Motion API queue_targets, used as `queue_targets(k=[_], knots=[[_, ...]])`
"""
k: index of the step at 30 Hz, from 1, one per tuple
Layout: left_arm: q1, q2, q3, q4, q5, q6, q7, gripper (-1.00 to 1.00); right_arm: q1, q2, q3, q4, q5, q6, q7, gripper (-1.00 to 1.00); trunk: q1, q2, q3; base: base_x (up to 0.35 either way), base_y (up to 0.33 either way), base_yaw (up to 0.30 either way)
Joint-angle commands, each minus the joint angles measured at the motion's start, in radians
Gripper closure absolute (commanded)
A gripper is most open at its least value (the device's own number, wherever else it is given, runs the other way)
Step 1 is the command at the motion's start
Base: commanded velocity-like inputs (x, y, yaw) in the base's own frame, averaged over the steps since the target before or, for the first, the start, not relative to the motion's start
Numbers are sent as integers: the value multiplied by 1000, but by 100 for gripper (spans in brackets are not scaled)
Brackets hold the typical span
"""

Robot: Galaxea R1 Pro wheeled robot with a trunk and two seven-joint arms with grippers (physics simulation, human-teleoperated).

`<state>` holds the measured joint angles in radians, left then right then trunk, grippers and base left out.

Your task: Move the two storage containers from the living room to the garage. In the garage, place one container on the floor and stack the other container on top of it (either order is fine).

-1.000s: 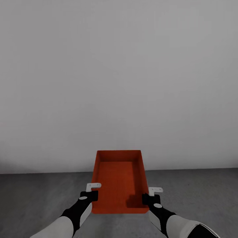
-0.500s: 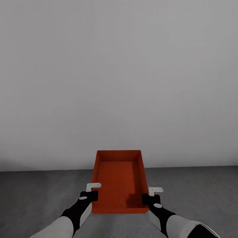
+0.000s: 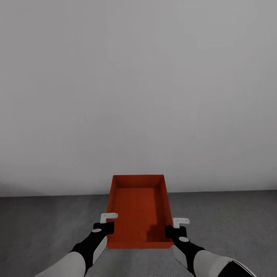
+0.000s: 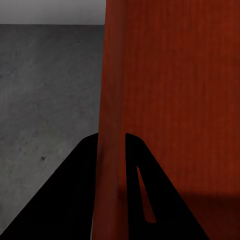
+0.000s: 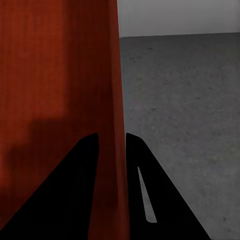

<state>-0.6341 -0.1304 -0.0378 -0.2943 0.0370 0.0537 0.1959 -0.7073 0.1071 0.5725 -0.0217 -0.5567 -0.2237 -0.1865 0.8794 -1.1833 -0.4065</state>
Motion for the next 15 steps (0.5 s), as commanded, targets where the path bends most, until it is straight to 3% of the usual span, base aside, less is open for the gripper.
queue_targets(k=[1,15], knots=[[-1,1,50,-2,72,6,5,100,0,-4,-22,-1,-8,-6,5,100,0,-1,-3,0,0,0],[-1,1,50,-2,72,6,5,100,0,-4,-22,-1,-8,-6,4,100,0,-1,-25,0,0,0]])
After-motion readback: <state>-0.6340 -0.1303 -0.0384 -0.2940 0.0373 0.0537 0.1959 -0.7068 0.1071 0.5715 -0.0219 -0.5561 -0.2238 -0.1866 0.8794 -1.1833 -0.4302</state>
